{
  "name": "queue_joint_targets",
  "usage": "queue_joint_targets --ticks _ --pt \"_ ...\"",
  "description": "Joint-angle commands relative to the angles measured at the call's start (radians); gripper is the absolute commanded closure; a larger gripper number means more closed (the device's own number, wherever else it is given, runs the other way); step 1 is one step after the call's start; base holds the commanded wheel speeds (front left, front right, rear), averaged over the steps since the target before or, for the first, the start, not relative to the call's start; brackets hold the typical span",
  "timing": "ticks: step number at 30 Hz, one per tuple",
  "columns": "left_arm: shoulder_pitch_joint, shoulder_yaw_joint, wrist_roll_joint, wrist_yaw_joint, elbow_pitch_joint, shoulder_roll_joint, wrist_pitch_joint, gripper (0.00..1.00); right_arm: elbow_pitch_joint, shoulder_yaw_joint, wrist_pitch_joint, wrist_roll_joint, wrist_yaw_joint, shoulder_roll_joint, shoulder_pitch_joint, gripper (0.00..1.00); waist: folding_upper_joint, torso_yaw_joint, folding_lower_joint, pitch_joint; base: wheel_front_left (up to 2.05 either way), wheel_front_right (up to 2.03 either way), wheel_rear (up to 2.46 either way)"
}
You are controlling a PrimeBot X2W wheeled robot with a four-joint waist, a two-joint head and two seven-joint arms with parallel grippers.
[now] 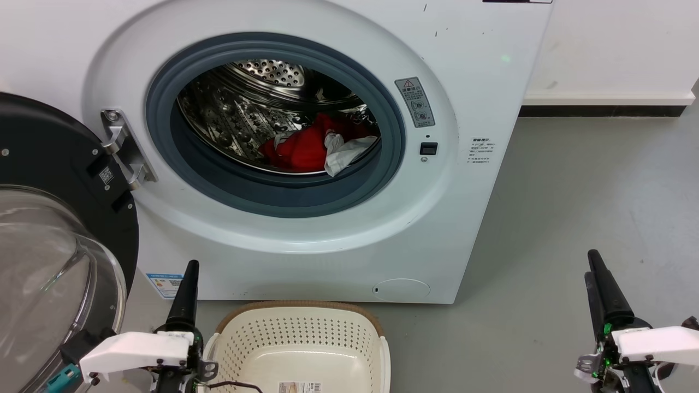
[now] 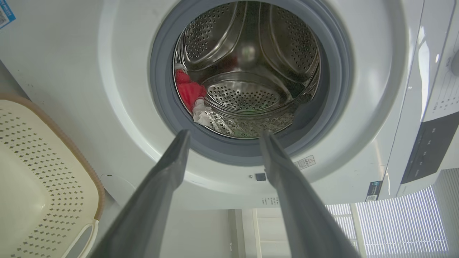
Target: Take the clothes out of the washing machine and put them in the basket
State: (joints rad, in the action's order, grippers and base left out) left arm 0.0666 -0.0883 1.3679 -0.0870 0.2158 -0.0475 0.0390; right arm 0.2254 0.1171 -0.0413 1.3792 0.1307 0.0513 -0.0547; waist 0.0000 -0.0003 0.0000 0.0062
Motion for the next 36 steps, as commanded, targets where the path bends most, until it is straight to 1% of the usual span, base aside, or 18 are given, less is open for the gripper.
queue_joint_targets --ticks 1,18,28,36 --pt "0.009 0.008 -0.048 0.009 -0.028 -0.002 -0.011 0.00 -0.032 -0.002 0.011 -0.049 0.000 0.000 -0.003 0.00 0.0000 0.000 0.0000 0.000 0.00 0.00 0.00" --pt "-0.019 0.073 -0.418 0.091 -0.071 -0.007 -0.080 0.00 -0.140 -0.042 0.081 -0.475 0.000 0.000 0.041 0.00 0.0000 0.000 0.0000 0.002 0.00 0.00 0.00" --pt "-0.029 0.109 -0.571 0.142 -0.092 -0.019 -0.115 0.00 -0.171 -0.056 0.115 -0.665 0.000 0.000 0.064 0.00 0.0000 0.001 0.0000 0.002 0.00 0.00 0.00" --pt "-0.037 0.135 -0.671 0.167 -0.113 -0.028 -0.140 0.00 -0.188 -0.051 0.142 -0.792 0.000 0.000 0.078 0.00 0.0000 0.002 0.0000 0.002 0.00 0.00 0.00"
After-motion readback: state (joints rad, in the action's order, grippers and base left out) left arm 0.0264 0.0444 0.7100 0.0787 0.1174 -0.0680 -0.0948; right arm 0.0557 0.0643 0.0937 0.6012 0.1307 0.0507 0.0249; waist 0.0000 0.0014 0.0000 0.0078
